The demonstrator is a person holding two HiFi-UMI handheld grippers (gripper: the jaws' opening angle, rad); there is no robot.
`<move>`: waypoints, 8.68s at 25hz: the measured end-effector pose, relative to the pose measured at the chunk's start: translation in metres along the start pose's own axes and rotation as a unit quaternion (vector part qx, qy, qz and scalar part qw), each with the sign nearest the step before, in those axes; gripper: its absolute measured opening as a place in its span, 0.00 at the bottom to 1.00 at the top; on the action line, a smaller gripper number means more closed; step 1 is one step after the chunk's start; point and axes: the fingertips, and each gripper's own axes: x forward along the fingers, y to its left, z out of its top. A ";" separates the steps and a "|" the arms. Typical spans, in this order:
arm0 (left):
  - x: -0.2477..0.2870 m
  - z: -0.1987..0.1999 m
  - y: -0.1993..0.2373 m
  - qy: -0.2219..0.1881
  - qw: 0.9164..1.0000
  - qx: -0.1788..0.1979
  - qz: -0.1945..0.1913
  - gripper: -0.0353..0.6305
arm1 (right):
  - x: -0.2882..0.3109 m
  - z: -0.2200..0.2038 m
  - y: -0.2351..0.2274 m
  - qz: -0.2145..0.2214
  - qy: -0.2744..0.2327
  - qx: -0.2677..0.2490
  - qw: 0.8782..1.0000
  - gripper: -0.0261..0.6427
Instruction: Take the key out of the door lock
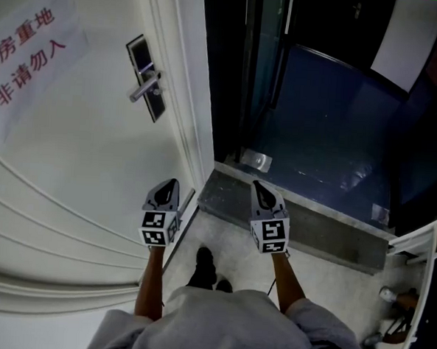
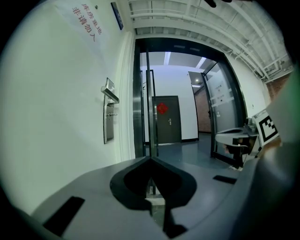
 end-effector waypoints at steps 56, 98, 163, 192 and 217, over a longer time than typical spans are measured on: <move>0.045 0.029 0.191 -0.018 0.974 -0.023 0.224 0.08 | 0.298 0.072 0.107 0.253 -0.068 -0.040 0.964 0.07; 0.041 0.028 0.199 -0.021 0.972 -0.027 0.233 0.08 | 0.337 0.129 0.143 0.225 -0.215 -0.598 0.738 0.27; 0.045 0.031 0.187 -0.023 0.975 -0.025 0.219 0.08 | 0.327 0.138 0.133 0.169 -0.237 -0.589 0.753 0.08; 0.163 0.060 0.131 -0.037 0.997 -0.003 0.063 0.08 | 0.266 0.057 -0.071 0.046 -0.042 -0.037 0.997 0.08; 0.212 0.065 0.079 -0.036 0.999 0.004 -0.016 0.08 | 0.200 0.019 -0.135 -0.053 -0.009 -0.007 0.999 0.08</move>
